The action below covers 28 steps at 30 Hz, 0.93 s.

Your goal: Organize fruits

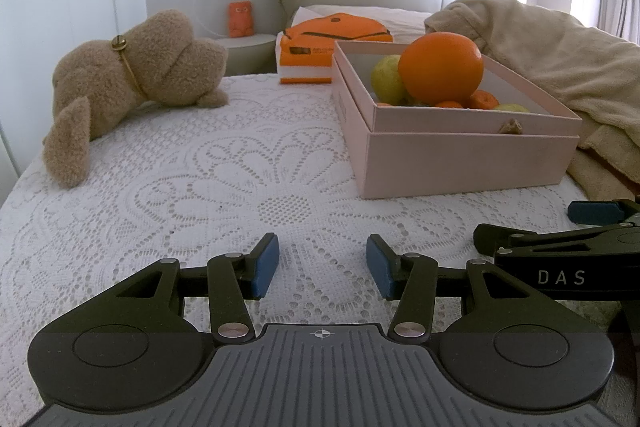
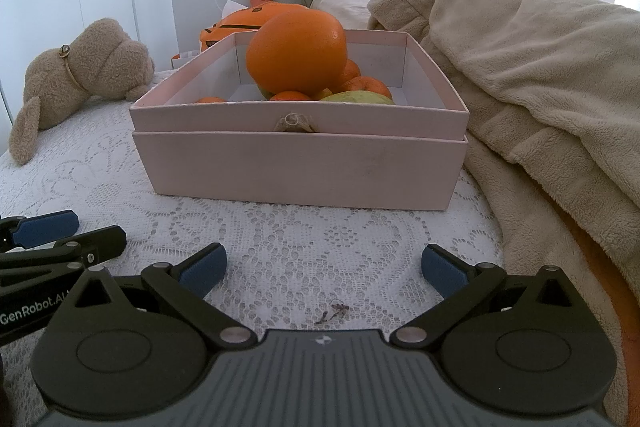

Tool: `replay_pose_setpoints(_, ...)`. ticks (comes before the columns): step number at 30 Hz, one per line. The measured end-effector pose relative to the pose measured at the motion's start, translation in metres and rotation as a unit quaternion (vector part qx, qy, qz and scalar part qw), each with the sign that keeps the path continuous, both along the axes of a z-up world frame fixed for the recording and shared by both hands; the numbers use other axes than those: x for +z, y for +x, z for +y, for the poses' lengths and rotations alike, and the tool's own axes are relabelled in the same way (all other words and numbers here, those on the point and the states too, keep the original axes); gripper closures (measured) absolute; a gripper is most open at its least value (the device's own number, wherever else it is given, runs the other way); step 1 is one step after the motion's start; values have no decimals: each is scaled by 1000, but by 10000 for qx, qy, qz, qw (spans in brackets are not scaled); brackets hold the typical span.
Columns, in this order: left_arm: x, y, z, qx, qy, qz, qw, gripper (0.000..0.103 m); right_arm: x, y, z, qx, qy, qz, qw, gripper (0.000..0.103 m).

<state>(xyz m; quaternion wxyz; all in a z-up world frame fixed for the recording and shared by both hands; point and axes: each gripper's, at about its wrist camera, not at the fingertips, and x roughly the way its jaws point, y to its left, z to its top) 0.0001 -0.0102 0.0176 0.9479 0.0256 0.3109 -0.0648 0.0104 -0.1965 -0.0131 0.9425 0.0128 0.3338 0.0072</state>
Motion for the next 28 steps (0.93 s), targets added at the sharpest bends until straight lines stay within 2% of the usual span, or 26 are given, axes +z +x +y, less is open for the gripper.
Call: replay_pose_setpoints(28, 1, 0, 1, -8, -76, 3, 10000, 50, 1, -1, 1, -2, -10, 2, 10000, 0)
